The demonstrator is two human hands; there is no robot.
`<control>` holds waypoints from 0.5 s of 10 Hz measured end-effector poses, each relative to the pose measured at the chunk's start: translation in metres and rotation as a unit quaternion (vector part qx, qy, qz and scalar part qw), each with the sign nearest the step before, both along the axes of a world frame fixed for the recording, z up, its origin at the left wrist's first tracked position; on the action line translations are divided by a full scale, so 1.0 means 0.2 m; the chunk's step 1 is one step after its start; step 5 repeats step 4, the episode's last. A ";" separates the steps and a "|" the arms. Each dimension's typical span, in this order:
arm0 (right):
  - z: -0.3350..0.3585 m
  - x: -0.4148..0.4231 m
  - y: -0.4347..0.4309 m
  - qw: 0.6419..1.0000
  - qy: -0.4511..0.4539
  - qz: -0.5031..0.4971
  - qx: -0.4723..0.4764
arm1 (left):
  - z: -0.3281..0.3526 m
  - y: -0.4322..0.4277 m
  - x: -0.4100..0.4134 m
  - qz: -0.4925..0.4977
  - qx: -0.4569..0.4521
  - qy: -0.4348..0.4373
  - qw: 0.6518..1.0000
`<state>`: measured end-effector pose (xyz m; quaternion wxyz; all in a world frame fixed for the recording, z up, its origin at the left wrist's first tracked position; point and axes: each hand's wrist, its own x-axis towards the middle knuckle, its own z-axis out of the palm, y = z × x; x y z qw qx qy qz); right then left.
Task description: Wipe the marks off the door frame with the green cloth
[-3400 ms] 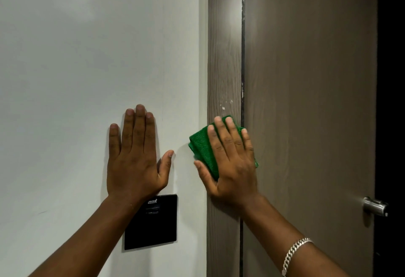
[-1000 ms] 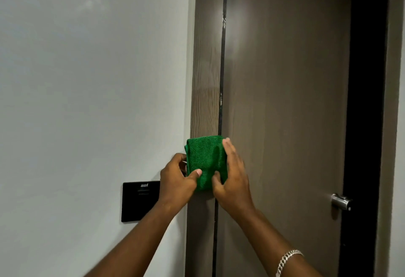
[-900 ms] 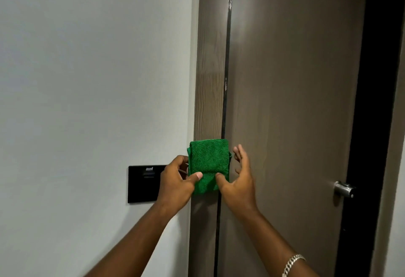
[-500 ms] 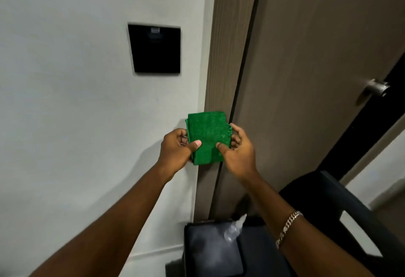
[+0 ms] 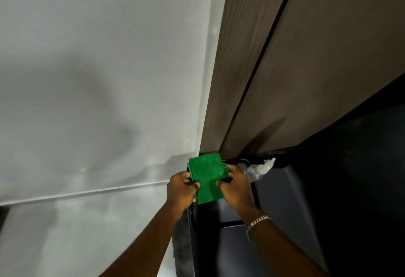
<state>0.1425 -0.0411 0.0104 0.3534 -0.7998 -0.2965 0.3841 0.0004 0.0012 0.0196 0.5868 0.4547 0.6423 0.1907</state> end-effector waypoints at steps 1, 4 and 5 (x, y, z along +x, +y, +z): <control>-0.27 0.01 0.00 0.999 -0.030 0.022 -0.038 | -0.24 -0.01 0.00 -0.025 -0.010 0.022 0.999; -0.24 -0.01 -0.06 0.983 -0.114 0.133 -0.051 | -0.22 -0.06 -0.05 -0.035 0.054 0.013 0.998; -0.24 -0.01 -0.06 0.983 -0.114 0.133 -0.051 | -0.22 -0.06 -0.05 -0.035 0.054 0.013 0.998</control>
